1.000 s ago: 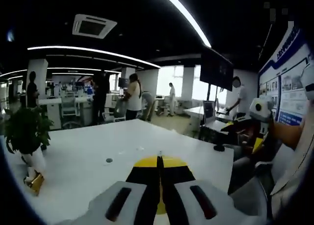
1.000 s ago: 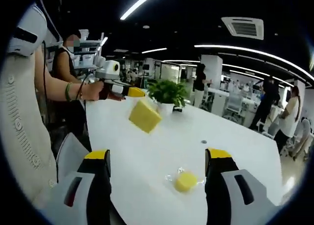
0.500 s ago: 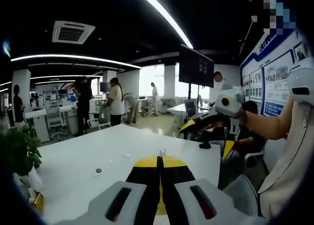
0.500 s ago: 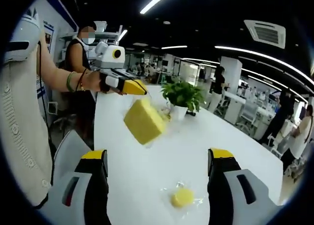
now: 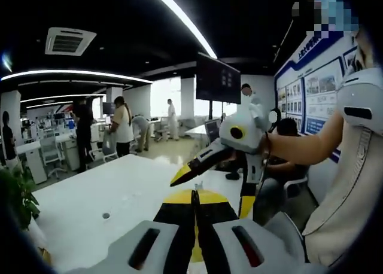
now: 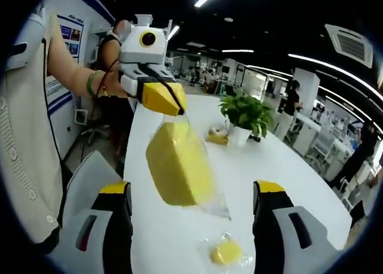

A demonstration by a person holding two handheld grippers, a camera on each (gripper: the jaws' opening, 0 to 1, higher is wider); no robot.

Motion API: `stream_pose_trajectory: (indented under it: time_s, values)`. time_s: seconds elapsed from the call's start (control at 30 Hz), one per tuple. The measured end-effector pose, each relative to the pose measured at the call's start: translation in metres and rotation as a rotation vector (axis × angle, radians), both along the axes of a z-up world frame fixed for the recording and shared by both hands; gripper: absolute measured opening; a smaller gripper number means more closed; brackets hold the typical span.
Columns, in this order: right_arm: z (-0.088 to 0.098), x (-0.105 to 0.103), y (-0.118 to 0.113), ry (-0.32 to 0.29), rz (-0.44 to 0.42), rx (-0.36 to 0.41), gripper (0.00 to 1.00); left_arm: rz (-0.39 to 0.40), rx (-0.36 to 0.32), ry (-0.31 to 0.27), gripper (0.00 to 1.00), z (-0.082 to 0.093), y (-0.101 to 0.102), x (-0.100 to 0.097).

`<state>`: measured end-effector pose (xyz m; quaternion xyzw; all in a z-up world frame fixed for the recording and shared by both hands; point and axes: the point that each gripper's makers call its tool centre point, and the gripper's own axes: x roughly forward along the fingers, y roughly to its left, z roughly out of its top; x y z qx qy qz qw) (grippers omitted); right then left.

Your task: Compare the silicone blocks by pressing each to a similar depth, holding the contact briefly, and releasing to observe deformation and rebound differences across the visible hardness samples.

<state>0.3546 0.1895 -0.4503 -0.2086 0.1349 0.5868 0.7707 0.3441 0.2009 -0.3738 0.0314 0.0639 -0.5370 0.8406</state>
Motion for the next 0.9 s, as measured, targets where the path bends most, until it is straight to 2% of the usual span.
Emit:
stream_pose_trajectory:
  time_s: [0.23,0.43,0.67,0.77,0.83,0.9]
  values:
    - [-0.006,-0.003,0.010,0.016,0.054,-0.030,0.71,-0.071,0.016,0.000,0.00,0.000,-0.016,-0.011]
    - [-0.013,-0.008,0.013,0.038,0.089,-0.051,0.63,-0.085,0.027,-0.015,0.00,-0.001,-0.020,-0.011]
    - [-0.019,-0.011,0.021,0.054,0.135,-0.056,0.46,-0.105,0.031,-0.021,0.00,-0.001,-0.022,-0.013]
    - [-0.020,-0.014,0.025,0.043,0.166,-0.048,0.43,-0.110,0.045,-0.024,0.00,-0.004,-0.021,-0.013]
    - [-0.018,-0.015,0.029,0.014,0.194,-0.030,0.38,-0.109,0.058,-0.029,0.00,-0.006,-0.020,-0.012]
    - [-0.019,-0.015,0.029,0.022,0.195,-0.033,0.33,-0.109,0.068,-0.035,0.00,-0.009,-0.019,-0.011]
